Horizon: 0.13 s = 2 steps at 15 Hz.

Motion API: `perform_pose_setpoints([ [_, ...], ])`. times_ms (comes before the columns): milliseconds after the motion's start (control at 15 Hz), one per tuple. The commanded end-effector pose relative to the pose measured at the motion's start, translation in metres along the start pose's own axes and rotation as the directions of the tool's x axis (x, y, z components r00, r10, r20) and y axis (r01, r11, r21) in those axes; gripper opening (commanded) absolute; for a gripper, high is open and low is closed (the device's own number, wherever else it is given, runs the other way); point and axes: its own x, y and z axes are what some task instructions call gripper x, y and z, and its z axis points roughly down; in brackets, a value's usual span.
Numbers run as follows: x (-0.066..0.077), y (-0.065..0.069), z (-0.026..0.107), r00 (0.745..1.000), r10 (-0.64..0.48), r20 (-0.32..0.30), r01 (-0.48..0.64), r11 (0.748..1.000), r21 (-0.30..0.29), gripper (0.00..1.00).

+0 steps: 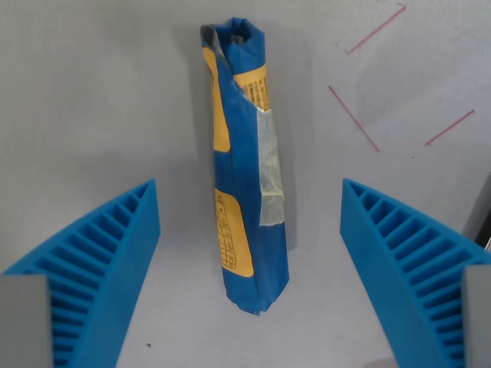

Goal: Move above the blue bag

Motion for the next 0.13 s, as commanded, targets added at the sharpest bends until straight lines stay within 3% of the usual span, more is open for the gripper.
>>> perform_pose_setpoints([
  [67, 0.0041, 0.0023, 0.0002, 0.999, -0.017, 0.030, 0.018, 0.999, -0.039, 1.00],
  [133, 0.0041, 0.0023, 0.0002, 0.999, -0.017, 0.030, 0.018, 0.999, -0.039, 1.00],
])
